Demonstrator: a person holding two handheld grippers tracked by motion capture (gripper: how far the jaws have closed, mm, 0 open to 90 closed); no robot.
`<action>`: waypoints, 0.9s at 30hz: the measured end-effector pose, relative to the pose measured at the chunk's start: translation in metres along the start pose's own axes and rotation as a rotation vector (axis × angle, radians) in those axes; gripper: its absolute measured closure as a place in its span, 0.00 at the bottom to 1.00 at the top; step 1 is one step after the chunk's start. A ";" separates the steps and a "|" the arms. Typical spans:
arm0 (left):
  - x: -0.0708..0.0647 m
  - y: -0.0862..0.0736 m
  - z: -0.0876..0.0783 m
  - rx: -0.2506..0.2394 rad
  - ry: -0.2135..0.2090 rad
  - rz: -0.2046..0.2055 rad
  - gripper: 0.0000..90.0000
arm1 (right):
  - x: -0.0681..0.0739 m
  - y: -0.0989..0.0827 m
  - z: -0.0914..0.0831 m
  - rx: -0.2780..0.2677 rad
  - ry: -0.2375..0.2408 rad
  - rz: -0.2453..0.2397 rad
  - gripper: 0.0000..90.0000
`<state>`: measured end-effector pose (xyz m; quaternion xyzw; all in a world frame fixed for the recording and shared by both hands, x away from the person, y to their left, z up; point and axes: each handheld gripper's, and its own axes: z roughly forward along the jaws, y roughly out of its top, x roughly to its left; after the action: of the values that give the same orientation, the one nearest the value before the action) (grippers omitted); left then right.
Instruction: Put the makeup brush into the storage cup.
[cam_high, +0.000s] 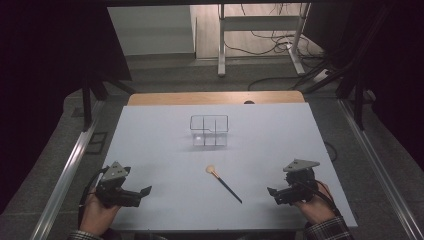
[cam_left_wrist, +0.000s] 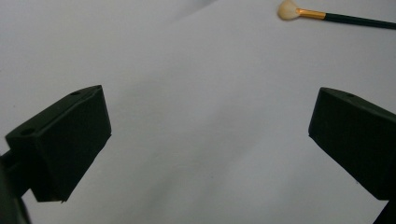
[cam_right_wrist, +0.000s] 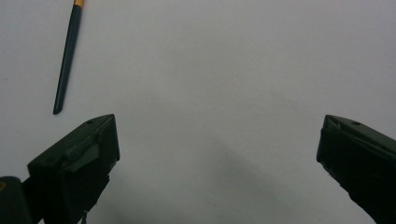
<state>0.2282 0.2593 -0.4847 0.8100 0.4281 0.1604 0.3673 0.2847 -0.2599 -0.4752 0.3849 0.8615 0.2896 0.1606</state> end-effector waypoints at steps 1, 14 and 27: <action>0.000 0.000 0.000 0.001 0.000 0.000 0.00 | 0.001 0.001 0.001 -0.004 0.012 0.007 0.00; 0.000 0.000 0.000 0.008 0.005 0.003 0.00 | 0.004 0.005 0.004 0.003 0.003 0.003 0.00; 0.000 0.000 0.001 0.012 0.012 0.012 0.00 | 0.009 0.014 0.008 -0.005 0.011 -0.024 0.00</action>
<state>0.2287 0.2586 -0.4852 0.8139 0.4262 0.1650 0.3589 0.2902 -0.2429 -0.4732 0.3724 0.8662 0.2921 0.1604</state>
